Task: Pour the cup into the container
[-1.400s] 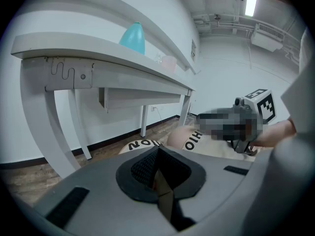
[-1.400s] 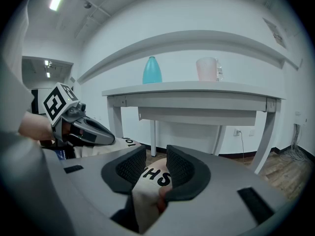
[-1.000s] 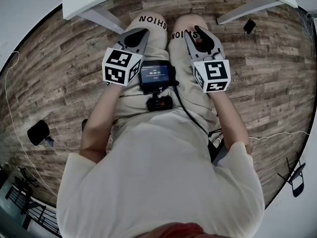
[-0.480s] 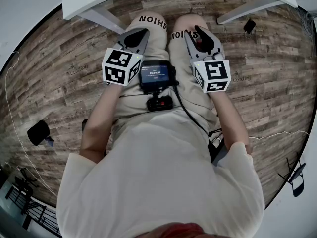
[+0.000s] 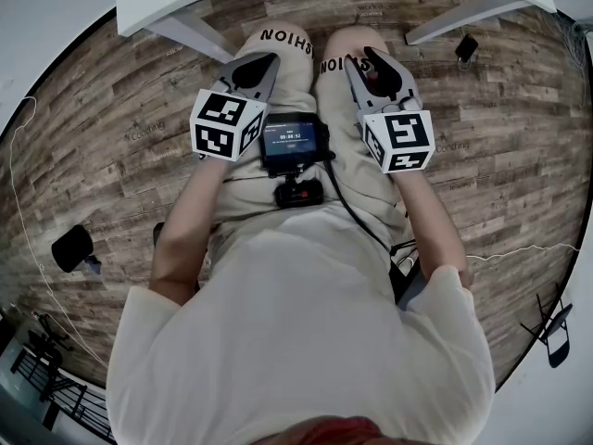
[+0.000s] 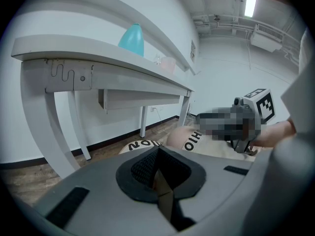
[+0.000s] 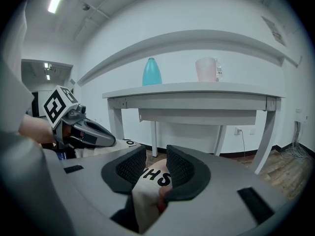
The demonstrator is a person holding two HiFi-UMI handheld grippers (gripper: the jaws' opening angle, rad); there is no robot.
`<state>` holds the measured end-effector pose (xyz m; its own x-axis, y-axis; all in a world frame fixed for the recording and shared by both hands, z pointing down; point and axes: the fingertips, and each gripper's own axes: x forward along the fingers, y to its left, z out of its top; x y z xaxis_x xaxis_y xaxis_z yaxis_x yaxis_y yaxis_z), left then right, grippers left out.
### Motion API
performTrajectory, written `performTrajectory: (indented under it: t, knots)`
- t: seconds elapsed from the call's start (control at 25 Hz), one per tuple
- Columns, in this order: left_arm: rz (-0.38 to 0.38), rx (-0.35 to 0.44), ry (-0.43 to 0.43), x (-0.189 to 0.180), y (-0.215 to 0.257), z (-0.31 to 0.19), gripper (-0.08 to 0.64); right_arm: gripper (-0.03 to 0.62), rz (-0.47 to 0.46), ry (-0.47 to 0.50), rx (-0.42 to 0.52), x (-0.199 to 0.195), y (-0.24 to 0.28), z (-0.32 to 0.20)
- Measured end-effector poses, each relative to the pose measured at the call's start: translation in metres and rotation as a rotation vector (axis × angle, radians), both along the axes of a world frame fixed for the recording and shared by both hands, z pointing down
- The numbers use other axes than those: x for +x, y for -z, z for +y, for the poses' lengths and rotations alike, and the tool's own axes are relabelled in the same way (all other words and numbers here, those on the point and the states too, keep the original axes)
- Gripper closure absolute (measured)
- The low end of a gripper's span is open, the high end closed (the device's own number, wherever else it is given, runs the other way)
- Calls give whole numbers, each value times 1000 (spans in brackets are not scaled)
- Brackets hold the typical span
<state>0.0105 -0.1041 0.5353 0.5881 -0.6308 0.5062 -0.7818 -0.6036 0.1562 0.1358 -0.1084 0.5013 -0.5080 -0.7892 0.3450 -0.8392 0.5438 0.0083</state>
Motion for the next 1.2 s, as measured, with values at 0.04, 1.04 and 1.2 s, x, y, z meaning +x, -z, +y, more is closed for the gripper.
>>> performTrajectory:
  t: [0.04, 1.04, 1.2]
  knots:
    - [1, 0, 0, 0, 0, 0, 549, 459, -2, 0, -1, 0, 0, 0]
    - [22, 13, -5, -1, 12, 8, 549, 459, -1, 2, -4, -3, 7, 8]
    - [34, 5, -2, -3, 11, 11, 549, 459, -7, 0, -7, -4, 7, 12]
